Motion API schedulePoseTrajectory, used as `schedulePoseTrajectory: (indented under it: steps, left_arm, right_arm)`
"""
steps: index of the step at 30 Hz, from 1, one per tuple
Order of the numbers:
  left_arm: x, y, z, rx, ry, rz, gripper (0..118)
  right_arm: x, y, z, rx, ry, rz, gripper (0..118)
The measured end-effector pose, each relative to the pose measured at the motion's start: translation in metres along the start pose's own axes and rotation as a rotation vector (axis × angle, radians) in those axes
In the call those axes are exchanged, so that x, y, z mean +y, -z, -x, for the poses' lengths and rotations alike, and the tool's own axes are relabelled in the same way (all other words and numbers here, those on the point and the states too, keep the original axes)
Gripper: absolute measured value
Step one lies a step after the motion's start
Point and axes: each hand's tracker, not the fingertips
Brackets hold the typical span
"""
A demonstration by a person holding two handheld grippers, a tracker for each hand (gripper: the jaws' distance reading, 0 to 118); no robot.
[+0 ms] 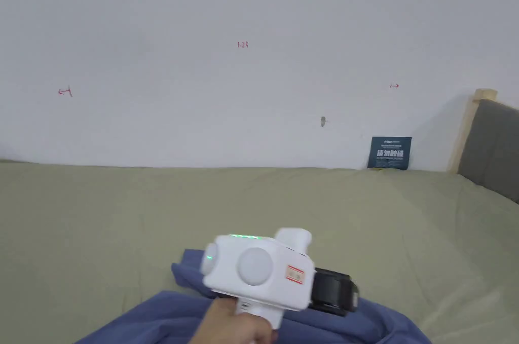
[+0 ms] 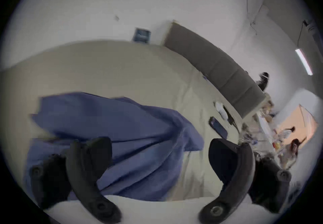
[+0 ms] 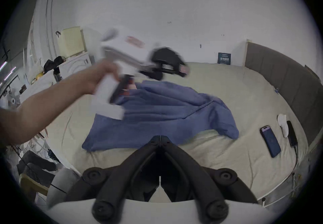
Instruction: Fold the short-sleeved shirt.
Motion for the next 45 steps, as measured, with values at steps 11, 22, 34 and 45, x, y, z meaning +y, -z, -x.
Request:
schedulePoseTrajectory:
  steps: [11, 22, 34, 45]
  left_arm:
    - [-0.213, -0.242, 0.020, 0.667, -0.105, -0.322, 11]
    - [-0.254, -0.246, 0.044, 0.647, -0.215, -0.311, 13]
    - [-0.128, -0.111, 0.262, 0.769, -0.367, 0.020, 100]
    - [-0.142, -0.081, 0.220, 0.655, -0.364, -0.048, 0]
  right_arm:
    - [0.019, -0.003, 0.016, 0.038, 0.011, -0.104, 1]
    - [0.015, 0.009, 0.019, 0.037, -0.011, -0.072, 1]
    - [0.006, 0.045, -0.036, -0.099, 0.069, 0.040, 1]
    - [0.033, 0.088, -0.123, -0.243, 0.198, 0.063, 38]
